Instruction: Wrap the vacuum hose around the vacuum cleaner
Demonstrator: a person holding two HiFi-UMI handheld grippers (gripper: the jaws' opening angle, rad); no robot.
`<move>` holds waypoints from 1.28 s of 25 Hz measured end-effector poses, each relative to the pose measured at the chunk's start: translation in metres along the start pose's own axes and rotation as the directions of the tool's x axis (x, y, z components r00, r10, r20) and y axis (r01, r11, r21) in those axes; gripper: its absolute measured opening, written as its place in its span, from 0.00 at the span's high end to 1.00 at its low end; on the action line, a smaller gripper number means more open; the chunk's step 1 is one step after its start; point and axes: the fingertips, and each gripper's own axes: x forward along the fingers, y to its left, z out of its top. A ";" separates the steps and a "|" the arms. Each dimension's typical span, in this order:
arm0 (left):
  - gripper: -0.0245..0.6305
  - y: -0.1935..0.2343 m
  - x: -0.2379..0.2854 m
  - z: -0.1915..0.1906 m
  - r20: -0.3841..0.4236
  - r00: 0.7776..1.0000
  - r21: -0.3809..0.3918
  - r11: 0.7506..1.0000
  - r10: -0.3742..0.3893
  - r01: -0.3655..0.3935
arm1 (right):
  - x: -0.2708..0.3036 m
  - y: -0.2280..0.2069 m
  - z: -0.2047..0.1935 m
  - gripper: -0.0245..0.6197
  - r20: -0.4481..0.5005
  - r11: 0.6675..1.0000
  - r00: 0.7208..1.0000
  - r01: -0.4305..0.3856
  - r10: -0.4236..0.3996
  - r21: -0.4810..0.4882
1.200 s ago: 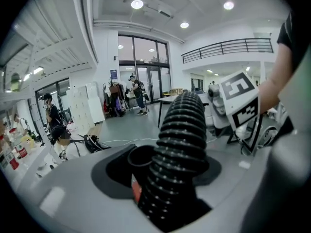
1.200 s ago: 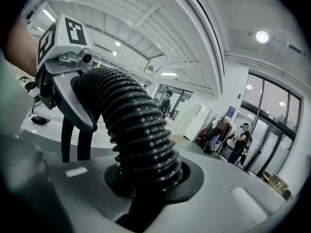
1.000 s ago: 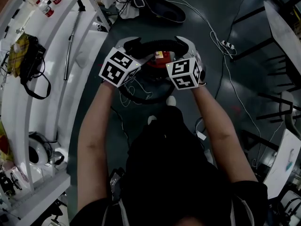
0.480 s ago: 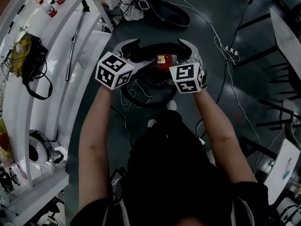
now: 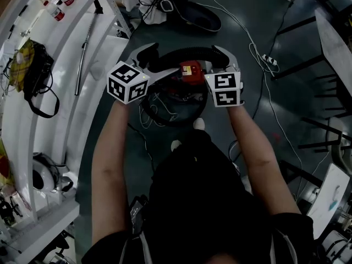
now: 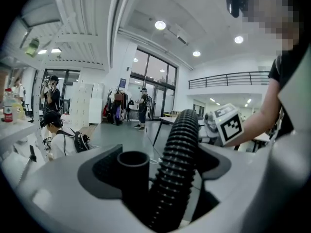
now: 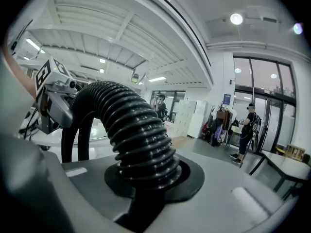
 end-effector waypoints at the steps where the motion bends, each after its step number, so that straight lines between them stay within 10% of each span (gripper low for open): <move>1: 0.27 0.002 -0.001 0.000 0.006 1.000 -0.006 1.000 0.002 -0.002 | 0.000 -0.002 -0.001 0.85 -0.001 1.000 1.000 -0.001 0.001 0.024; 18: 0.41 0.022 0.046 -0.021 -0.166 0.986 0.077 0.997 0.011 0.002 | 0.037 -0.007 -0.089 0.85 -0.185 0.889 0.974 -0.031 0.129 0.457; 32: 0.41 0.059 0.114 -0.072 -0.273 0.962 0.014 1.000 -0.006 0.010 | 0.097 -0.016 -0.164 0.85 -0.284 0.848 0.930 -0.052 0.234 0.527</move>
